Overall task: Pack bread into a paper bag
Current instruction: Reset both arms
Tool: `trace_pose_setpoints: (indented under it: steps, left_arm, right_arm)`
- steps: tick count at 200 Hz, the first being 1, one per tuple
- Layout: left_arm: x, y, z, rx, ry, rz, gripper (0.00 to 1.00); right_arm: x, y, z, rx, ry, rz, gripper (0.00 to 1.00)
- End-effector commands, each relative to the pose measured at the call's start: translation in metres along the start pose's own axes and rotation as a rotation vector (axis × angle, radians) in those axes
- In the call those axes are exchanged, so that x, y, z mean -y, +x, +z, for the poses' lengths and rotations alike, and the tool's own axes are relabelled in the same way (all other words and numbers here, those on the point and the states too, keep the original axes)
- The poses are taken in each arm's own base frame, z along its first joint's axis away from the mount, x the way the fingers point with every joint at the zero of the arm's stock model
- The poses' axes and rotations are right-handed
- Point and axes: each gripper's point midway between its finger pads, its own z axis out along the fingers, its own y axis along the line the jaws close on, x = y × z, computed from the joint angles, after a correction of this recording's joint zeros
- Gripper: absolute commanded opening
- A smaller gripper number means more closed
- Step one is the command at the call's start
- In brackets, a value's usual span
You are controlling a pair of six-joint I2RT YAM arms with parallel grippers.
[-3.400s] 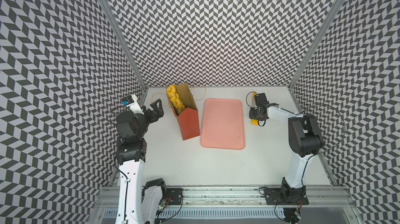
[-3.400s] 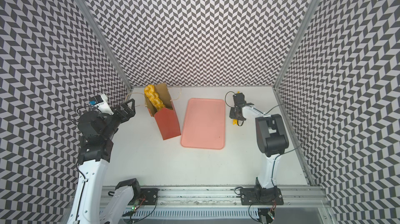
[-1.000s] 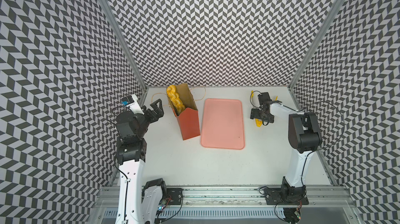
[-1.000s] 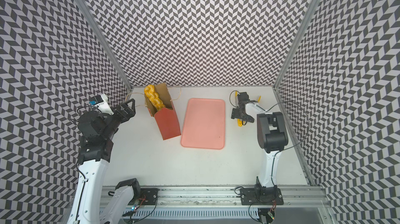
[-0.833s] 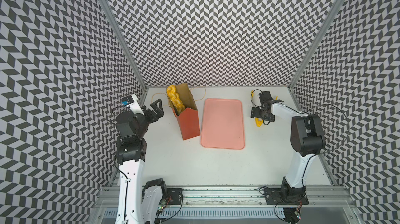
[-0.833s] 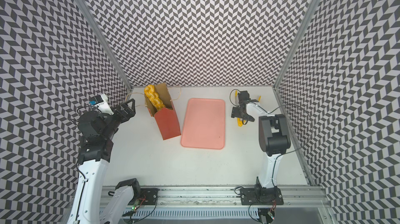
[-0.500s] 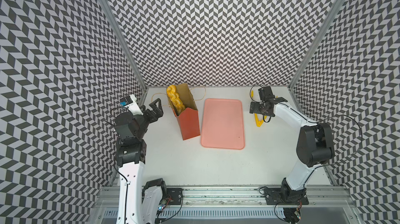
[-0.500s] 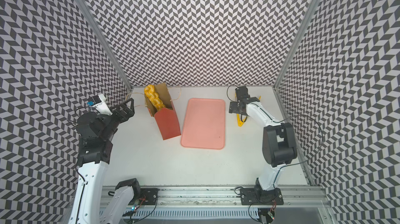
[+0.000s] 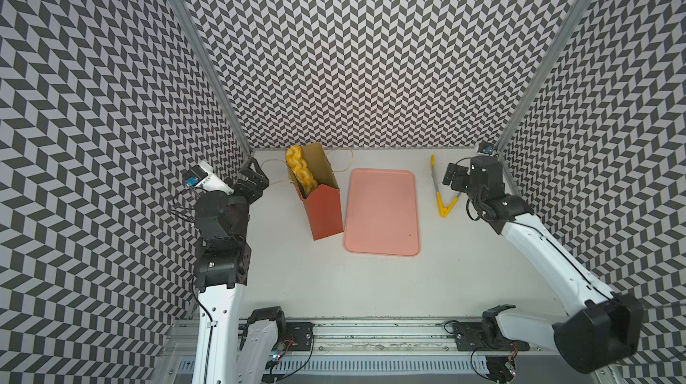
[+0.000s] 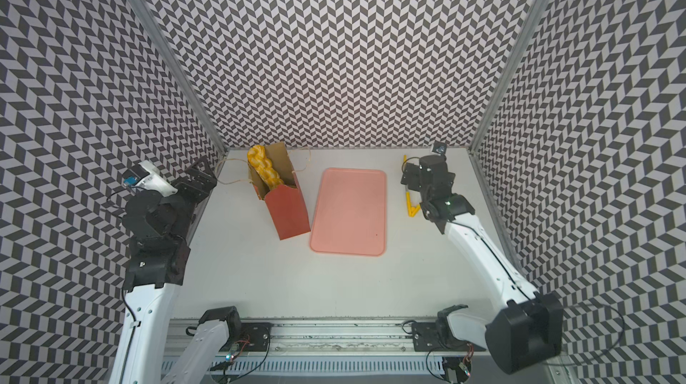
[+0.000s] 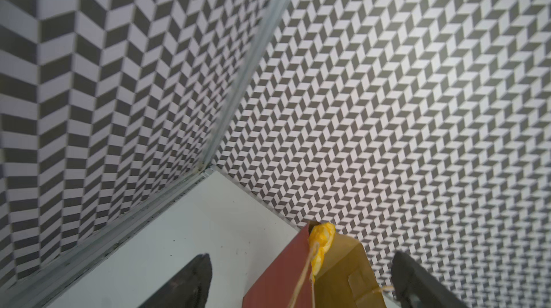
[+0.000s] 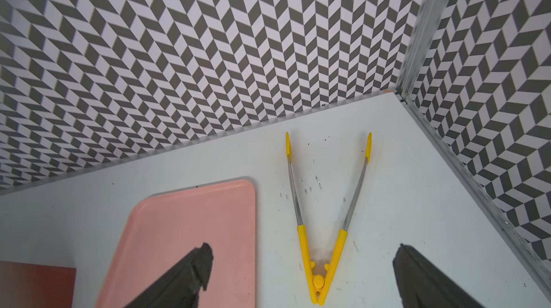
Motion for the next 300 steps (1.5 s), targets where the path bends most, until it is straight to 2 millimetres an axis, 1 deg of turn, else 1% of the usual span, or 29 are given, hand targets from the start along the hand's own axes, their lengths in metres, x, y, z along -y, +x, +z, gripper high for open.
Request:
trace_pose_setpoints:
  steps: [1,3,5,8,18,32,42,54,68,89,104,122,137,159,170,187,208,223,239,245,255,271,285,300]
  left_arm:
    - [-0.053,0.017,0.019,0.051,-0.278,-0.011,0.98]
    - [-0.055,0.020,0.021,0.048,-0.285,-0.008,0.98]
    - [-0.057,0.023,0.023,0.044,-0.294,-0.003,0.98]
    - [-0.059,0.027,0.025,0.039,-0.304,0.003,0.98]
    - [-0.067,0.039,0.032,0.036,-0.339,0.030,0.98]
    - [-0.080,0.048,0.035,0.056,-0.398,0.052,0.98]
    - [-0.092,0.051,0.033,0.074,-0.444,0.060,0.98]
    - [-0.107,0.054,0.029,0.100,-0.510,0.072,0.98]
    - [-0.124,0.062,0.027,0.108,-0.584,0.086,0.98]
    - [-0.136,0.077,0.030,0.090,-0.619,0.117,0.98]
    - [-0.142,0.080,0.029,0.088,-0.649,0.128,0.98]
    - [-0.142,0.083,0.033,0.089,-0.630,0.147,0.98]
    - [-0.143,0.098,0.040,0.056,-0.593,0.176,0.98]
    - [-0.140,0.117,0.050,0.008,-0.505,0.245,0.98]
    - [-0.133,0.125,0.054,-0.003,-0.429,0.274,0.98]
    - [-0.113,0.130,0.058,0.004,-0.279,0.346,0.98]
    - [-0.107,0.135,0.057,0.008,-0.218,0.352,0.98]
    - [-0.098,0.144,0.061,-0.011,-0.145,0.385,0.98]
    - [-0.094,0.159,0.066,-0.044,-0.088,0.411,0.98]
    - [-0.094,0.164,0.067,-0.052,-0.072,0.419,0.98]
    - [-0.092,0.172,0.069,-0.066,-0.044,0.432,0.98]
    - [-0.092,0.185,0.072,-0.099,-0.013,0.441,0.98]
    - [-0.089,0.196,0.074,-0.122,0.032,0.449,0.98]
    - [-0.092,0.206,0.077,-0.140,0.039,0.455,0.98]
  right_arm:
    - [0.001,-0.026,-0.018,0.188,-0.036,0.071,0.99]
    - [0.002,-0.027,-0.018,0.192,-0.032,0.072,0.99]
    - [0.015,-0.029,-0.019,0.215,0.039,0.063,0.99]
    - [0.023,-0.030,-0.021,0.231,0.081,0.064,0.99]
    - [0.025,-0.024,-0.019,0.225,0.085,0.062,0.99]
    - [0.025,-0.022,-0.016,0.246,0.084,0.054,0.99]
    - [0.023,-0.018,-0.013,0.254,0.075,0.022,0.99]
    - [0.030,-0.016,-0.012,0.256,0.111,0.021,0.99]
    - [0.036,-0.015,-0.012,0.258,0.143,0.021,0.99]
    - [0.032,-0.016,-0.013,0.270,0.119,0.015,0.99]
    - [0.032,-0.013,-0.012,0.272,0.117,0.010,0.99]
    - [0.031,-0.008,-0.006,0.269,0.114,-0.017,0.99]
    - [0.028,-0.001,0.001,0.253,0.110,-0.050,0.99]
    - [0.035,0.009,0.011,0.225,0.161,-0.055,0.99]
    - [0.038,0.013,0.013,0.221,0.172,-0.051,0.99]
    - [0.037,0.018,0.015,0.229,0.155,-0.045,0.99]
    - [0.040,0.027,0.022,0.218,0.166,-0.069,0.99]
    - [0.041,0.034,0.032,0.188,0.171,-0.098,0.99]
    - [0.041,0.042,0.046,0.137,0.145,-0.125,0.99]
    - [0.041,0.046,0.051,0.119,0.125,-0.134,0.99]
    - [0.034,0.053,0.058,0.084,0.067,-0.186,0.99]
    - [0.037,0.063,0.067,0.069,0.076,-0.197,0.99]
    - [0.036,0.070,0.073,0.069,0.048,-0.201,0.99]
    - [0.034,0.078,0.079,0.082,0.026,-0.209,0.99]
